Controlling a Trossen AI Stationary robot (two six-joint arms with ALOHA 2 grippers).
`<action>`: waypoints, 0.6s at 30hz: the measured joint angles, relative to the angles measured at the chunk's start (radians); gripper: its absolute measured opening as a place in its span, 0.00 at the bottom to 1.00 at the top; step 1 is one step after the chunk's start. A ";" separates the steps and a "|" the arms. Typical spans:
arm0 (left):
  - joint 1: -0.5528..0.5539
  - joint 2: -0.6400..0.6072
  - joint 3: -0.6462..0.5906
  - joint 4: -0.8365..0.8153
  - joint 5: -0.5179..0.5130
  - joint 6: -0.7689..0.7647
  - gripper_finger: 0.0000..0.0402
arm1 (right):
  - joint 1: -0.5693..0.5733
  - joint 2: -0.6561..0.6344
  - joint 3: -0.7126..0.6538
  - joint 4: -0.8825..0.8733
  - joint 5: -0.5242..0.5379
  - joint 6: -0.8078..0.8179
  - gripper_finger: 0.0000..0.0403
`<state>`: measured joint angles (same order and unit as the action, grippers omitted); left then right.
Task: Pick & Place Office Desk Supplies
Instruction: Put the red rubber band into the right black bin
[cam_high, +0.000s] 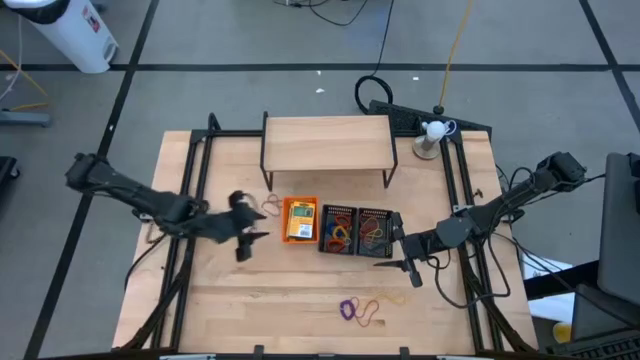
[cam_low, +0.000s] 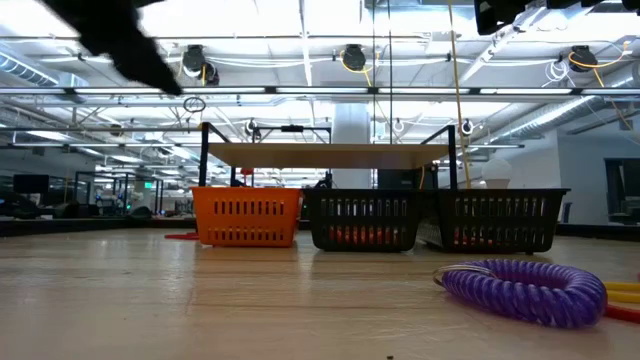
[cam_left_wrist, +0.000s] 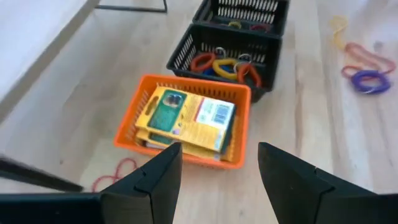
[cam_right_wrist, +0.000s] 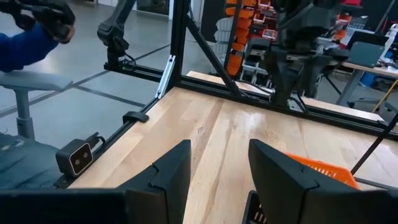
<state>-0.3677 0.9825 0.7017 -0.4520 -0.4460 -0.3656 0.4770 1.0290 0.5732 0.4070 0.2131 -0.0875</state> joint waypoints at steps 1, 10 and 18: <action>-0.024 -0.041 -0.042 0.026 -0.021 -0.023 0.53 | 0.000 0.000 0.000 0.001 0.000 0.000 0.37; -0.137 -0.264 -0.413 0.439 -0.188 0.024 0.53 | 0.000 0.000 0.000 0.021 0.000 -0.002 0.37; -0.135 -0.270 -0.642 0.697 -0.189 0.031 0.53 | 0.000 0.007 0.000 -0.007 0.051 0.055 0.37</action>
<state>-0.5032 0.7124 0.0596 0.2452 -0.6351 -0.3349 0.4770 1.0359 0.5732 0.4000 0.2639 -0.0329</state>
